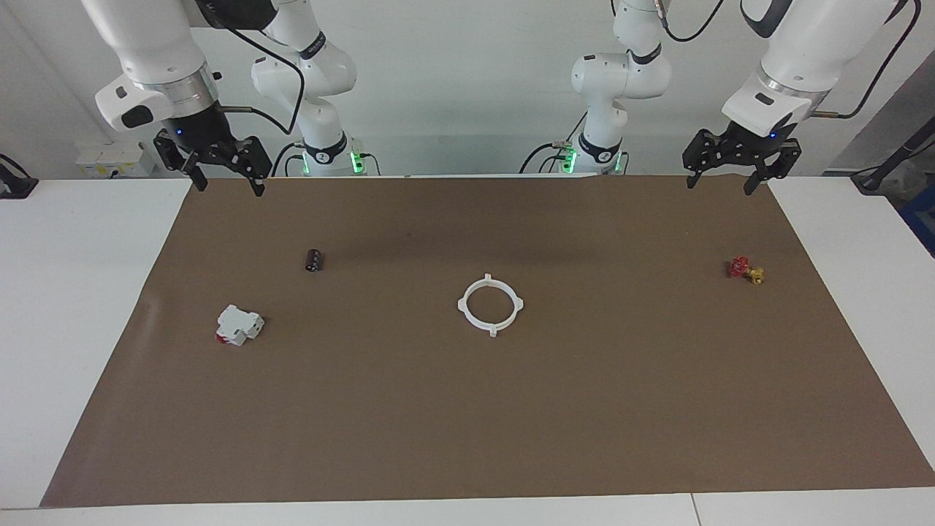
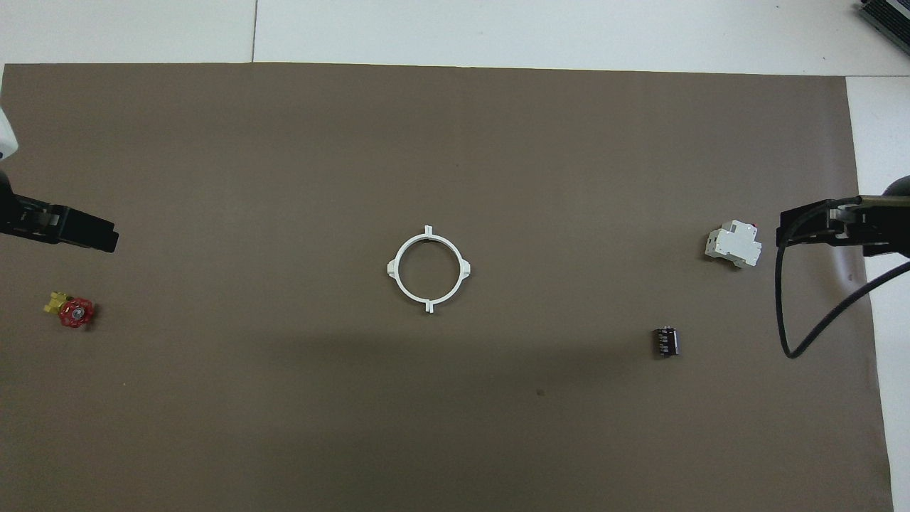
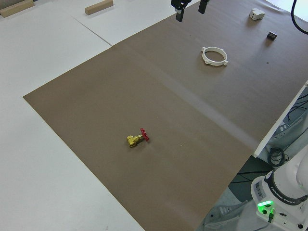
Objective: Assemble drain pipe with both arms
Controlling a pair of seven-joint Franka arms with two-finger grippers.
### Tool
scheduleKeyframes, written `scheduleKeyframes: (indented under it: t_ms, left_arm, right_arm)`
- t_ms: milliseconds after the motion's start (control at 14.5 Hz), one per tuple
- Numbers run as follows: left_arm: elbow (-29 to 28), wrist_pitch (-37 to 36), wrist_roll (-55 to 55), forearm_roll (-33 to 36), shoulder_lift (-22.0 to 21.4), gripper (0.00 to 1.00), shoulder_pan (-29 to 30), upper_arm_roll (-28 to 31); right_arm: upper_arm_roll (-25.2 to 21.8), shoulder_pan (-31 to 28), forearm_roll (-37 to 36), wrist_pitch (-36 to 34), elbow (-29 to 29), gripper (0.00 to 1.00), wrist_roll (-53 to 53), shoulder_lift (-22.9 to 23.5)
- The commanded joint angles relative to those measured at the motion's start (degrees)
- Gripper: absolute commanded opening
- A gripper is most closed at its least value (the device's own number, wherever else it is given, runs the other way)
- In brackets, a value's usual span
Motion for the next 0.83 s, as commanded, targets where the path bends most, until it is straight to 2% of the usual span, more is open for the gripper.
scheduleKeyframes:
  t_ms: [0,138,759]
  left_arm:
    - [1.64,-2.9,0.21,-0.03,0.27,1.0,5.16,-4.02]
    - [2.44,-3.69,0.21,0.14,0.62,1.0,6.86,-6.31]
    - [2.35,-3.43,0.21,0.06,0.8,1.0,6.59,-6.41]
  right_arm:
    - [0.32,-0.74,1.34,0.39,-1.39,1.0,-1.74,-1.25]
    - [0.32,-0.74,1.34,0.39,-1.39,1.0,-1.74,-1.25]
    - [0.32,-0.74,1.34,0.39,-1.39,1.0,-1.74,-1.25]
